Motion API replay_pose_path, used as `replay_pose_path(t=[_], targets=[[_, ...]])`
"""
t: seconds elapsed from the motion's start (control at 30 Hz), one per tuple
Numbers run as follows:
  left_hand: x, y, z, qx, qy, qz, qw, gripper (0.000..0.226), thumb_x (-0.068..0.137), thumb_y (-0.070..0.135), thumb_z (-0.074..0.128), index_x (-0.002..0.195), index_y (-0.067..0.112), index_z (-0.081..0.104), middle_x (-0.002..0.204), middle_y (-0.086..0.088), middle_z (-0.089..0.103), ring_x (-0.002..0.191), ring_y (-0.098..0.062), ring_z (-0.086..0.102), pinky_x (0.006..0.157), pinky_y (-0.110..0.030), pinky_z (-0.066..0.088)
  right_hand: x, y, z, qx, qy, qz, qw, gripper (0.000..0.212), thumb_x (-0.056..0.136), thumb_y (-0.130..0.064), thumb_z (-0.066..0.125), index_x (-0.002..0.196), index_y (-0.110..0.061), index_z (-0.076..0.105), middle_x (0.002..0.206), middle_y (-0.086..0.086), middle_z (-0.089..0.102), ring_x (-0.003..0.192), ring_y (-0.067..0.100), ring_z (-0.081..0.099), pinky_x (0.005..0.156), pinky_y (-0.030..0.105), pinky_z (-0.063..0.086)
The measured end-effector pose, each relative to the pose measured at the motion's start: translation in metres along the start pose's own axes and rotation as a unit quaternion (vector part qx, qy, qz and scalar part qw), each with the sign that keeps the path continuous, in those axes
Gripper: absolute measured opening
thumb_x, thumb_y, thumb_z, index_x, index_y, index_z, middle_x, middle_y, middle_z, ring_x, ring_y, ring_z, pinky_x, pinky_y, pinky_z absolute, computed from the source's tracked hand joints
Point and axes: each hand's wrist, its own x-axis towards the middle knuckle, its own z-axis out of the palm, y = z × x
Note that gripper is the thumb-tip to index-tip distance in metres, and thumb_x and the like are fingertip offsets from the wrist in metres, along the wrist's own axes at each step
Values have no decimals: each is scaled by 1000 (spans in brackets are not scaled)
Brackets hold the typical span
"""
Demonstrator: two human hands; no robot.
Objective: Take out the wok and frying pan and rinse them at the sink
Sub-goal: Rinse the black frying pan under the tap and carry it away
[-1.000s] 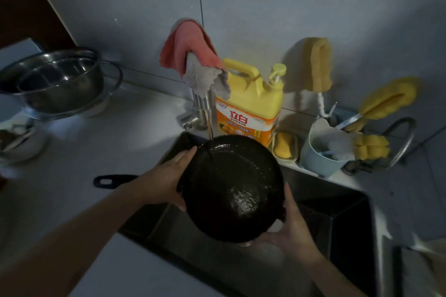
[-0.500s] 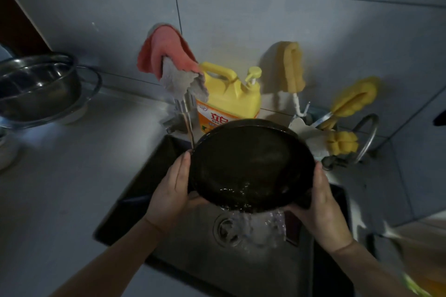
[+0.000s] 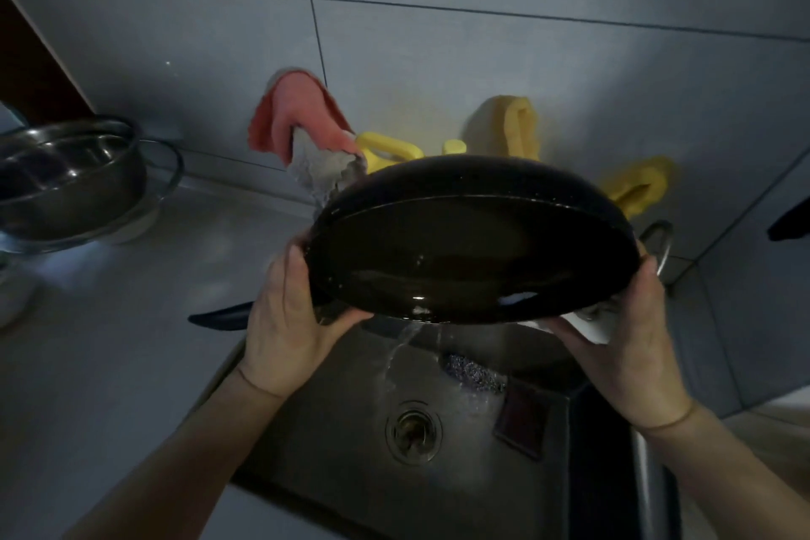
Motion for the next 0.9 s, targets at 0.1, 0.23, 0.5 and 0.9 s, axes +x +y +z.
replay_pose_path(t=[0.1, 0.23, 0.5, 0.9], targets=[[8, 0, -4, -14, -6, -21, 1000, 98, 66, 41, 85, 135, 5, 25, 126, -33, 47, 117, -42, 51, 89, -54, 50, 5, 1, -1, 9, -4, 39, 999, 82, 79, -18, 76, 133, 11, 21, 137, 33, 36, 127, 47, 44, 104, 54, 42], [5, 1, -2, -11, -3, -9, 1000, 99, 74, 50, 75, 144, 12, 17, 127, -29, 45, 115, -38, 51, 92, -47, 49, 7, -3, -2, 6, 2, 33, 999, 91, 82, -26, 71, 146, 0, 11, 138, 29, 33, 127, 45, 42, 110, 43, 37], [-51, 1, 22, -67, -164, -56, 983, 133, 61, 45, 85, 151, 18, -10, 147, -19, 25, 135, -24, 31, 95, -49, 48, -61, -3, 19, 1, -113, 97, 989, 122, 73, -34, 81, 155, -10, -6, 164, -7, -1, 150, 8, 9, 118, 26, 13], [-70, -58, 28, -184, -510, -213, 813, 134, 47, 42, 90, 140, 56, -5, 153, 17, 11, 142, -8, 17, 117, -35, 25, -65, 10, 60, 228, -408, 316, 826, 140, 45, -55, 92, 152, -45, 1, 152, -25, 23, 143, -1, 19, 118, 29, 24]])
